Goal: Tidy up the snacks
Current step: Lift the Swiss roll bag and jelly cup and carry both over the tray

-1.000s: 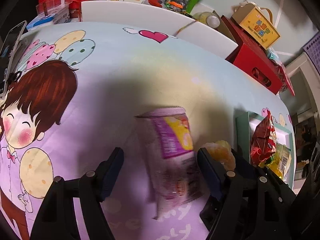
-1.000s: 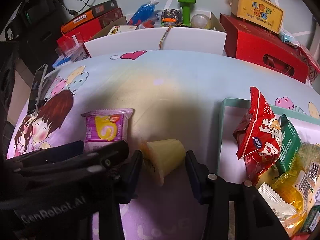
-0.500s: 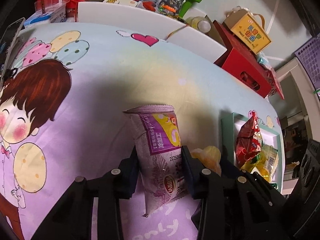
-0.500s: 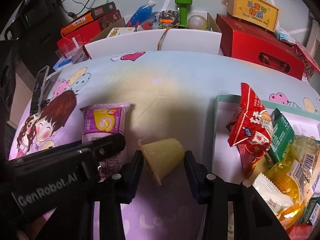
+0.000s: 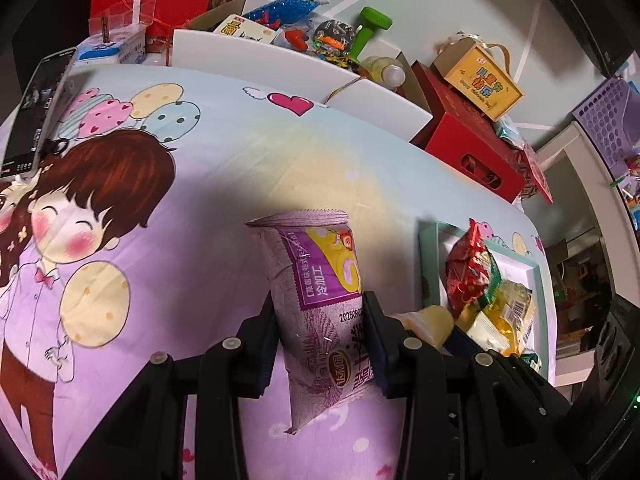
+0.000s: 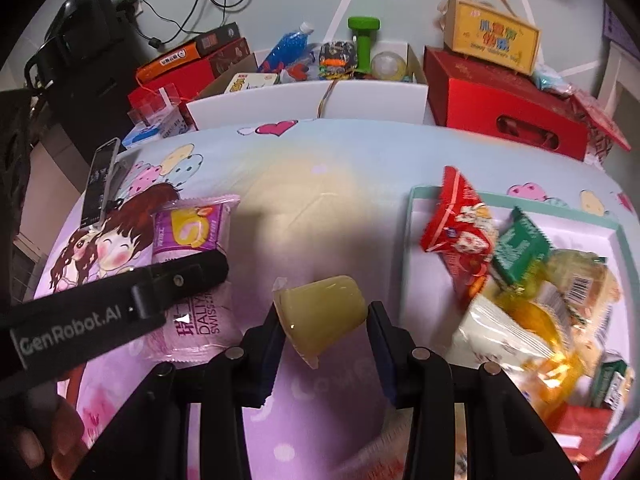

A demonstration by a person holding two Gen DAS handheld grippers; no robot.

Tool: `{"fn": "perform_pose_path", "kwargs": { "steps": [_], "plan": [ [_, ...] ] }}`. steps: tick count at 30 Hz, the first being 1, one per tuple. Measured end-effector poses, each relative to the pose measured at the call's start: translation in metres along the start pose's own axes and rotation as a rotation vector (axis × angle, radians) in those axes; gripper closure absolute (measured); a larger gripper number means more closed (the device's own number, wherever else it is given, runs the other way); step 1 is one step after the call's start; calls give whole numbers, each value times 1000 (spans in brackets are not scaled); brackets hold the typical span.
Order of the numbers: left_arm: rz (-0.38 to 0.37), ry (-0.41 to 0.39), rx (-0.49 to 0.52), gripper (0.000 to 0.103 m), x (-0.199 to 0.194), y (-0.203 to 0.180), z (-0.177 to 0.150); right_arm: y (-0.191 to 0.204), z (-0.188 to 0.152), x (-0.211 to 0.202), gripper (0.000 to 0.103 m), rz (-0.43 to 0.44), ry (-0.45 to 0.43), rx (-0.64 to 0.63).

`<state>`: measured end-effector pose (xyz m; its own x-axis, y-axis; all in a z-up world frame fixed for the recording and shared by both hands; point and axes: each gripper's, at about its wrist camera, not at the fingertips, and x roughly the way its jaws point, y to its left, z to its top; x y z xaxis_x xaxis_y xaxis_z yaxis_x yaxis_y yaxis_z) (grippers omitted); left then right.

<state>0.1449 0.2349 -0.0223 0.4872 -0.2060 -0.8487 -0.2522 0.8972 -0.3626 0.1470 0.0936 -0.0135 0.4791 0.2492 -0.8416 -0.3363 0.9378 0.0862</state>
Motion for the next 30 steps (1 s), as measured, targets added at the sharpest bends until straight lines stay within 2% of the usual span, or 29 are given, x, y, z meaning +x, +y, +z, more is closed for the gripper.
{"fn": "perform_pose_path", "kwargs": {
  "steps": [16, 30],
  "plan": [
    [-13, -87, 88, 62, -46, -26, -22, -16, -30, -74, 59, -6, -126, 51],
    [6, -115, 200, 62, -51, -66, -32, -49, -36, -80, 59, -21, -116, 134]
  ]
}}
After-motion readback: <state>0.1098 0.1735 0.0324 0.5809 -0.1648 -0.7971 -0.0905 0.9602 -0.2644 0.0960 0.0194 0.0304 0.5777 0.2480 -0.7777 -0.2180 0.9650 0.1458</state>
